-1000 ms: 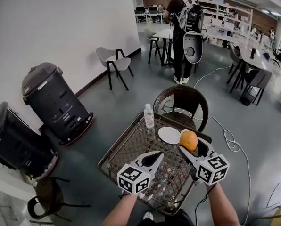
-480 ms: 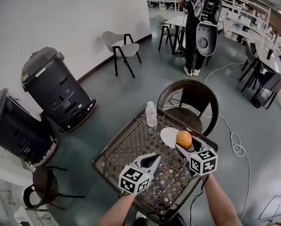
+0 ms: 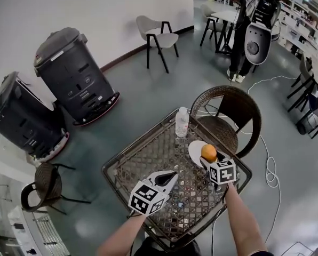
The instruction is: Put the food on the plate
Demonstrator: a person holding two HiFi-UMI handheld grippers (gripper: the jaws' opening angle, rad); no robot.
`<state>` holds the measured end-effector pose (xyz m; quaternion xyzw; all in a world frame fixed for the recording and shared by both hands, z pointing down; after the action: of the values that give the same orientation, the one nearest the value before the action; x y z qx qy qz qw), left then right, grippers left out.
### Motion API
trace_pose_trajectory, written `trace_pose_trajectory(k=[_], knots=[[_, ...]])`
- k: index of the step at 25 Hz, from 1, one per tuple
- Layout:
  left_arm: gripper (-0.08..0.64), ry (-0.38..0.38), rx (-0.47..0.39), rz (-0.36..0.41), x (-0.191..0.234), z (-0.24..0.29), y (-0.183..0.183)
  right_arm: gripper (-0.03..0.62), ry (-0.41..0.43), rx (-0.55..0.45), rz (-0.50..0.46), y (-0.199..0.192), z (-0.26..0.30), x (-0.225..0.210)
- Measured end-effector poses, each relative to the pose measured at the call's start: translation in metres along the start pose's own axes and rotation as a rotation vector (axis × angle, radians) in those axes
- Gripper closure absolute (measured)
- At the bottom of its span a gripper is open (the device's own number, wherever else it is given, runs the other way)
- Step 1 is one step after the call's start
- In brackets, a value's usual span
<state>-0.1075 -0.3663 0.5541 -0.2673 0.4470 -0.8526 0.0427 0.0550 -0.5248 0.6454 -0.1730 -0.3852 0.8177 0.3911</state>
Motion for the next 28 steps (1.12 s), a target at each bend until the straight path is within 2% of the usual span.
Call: trace_pose_trajectory(k=[10, 18, 28], knots=[[0.552, 0.074, 0.028, -0.073, 0.016, -0.016, -0.024, 0.27, 0.019, 0.206, -0.131, -0.019, 0.059, -0.005], [0.552, 0.08, 0.044, -0.122, 0.019, -0.012, -0.037, 0.27, 0.023, 0.358, -0.206, -0.029, 0.083, -0.006], [0.552, 0.077, 0.06, -0.14, 0.015, -0.009, -0.037, 0.268, 0.053, 0.342, -0.247, -0.029, 0.091, -0.002]])
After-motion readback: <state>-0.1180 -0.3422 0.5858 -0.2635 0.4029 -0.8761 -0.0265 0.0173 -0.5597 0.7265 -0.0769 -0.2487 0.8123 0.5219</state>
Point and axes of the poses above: the fingertips, and each gripper's own axes: z forward along the fingers, x to its left, y out of its top, the point moved 6 cm from there along -z, backward along the fingers, and after that the axes turned 12 degrees about -z, right-handed, at the moved point
